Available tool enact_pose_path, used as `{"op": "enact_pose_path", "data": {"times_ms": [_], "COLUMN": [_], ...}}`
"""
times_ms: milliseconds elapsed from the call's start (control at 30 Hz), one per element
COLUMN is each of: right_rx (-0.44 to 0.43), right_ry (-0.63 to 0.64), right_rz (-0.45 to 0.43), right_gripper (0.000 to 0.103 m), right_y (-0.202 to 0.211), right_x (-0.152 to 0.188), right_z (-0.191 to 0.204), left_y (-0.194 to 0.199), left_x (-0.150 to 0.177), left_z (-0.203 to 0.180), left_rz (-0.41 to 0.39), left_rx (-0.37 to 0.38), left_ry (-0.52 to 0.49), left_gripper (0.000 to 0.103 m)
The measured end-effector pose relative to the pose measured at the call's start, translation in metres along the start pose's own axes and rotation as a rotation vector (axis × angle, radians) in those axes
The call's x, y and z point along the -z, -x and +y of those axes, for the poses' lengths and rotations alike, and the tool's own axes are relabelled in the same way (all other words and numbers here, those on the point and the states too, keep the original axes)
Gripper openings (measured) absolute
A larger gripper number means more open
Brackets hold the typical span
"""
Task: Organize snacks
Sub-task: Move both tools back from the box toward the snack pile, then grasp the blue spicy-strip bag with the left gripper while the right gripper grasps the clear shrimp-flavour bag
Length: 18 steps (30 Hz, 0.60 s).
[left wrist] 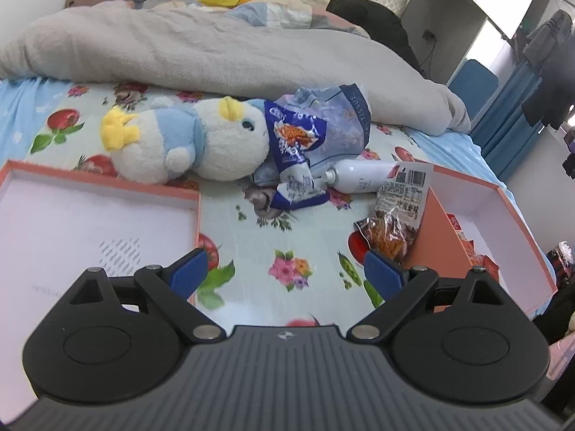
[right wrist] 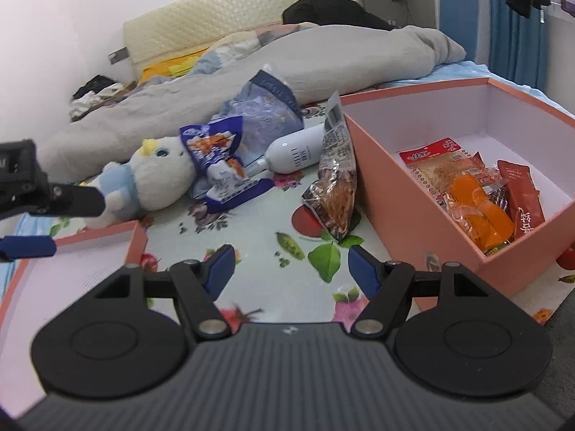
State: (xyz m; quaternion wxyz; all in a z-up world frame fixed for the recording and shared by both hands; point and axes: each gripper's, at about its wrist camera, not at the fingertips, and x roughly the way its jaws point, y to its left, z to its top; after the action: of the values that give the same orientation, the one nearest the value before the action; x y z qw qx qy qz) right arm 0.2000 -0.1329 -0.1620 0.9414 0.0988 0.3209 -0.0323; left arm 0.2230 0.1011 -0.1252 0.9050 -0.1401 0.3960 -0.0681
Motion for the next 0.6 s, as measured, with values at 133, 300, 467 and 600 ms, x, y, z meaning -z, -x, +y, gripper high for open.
{"op": "enact_pose_path", "data": {"times_ms": [133, 300, 467, 600], "right_rx": [0.017, 0.047, 0.080, 0.116], "right_ry": [-0.029, -0.066, -0.081, -0.096], "right_rz": [-0.003, 0.010, 0.030, 0.033], "right_gripper": [0.072, 0.072, 0.072, 0.071], "right_y": [-0.014, -0.038, -0.061, -0.080], "right_x": [-0.004, -0.008, -0.004, -0.003], "right_z": [-0.003, -0.008, -0.002, 0.000], "left_y": [-0.023, -0.058, -0.097, -0.128], "left_x": [-0.006, -0.018, -0.031, -0.039], "left_z": [0.002, -0.007, -0.016, -0.017], "left_rz": [0.005, 0.018, 0.038, 0.056], "left_rx": [-0.018, -0.012, 0.009, 0.021], "left_ry": [0.009, 0.008, 0.009, 0.020], "left_gripper": [0.096, 0.096, 0.096, 0.096]}}
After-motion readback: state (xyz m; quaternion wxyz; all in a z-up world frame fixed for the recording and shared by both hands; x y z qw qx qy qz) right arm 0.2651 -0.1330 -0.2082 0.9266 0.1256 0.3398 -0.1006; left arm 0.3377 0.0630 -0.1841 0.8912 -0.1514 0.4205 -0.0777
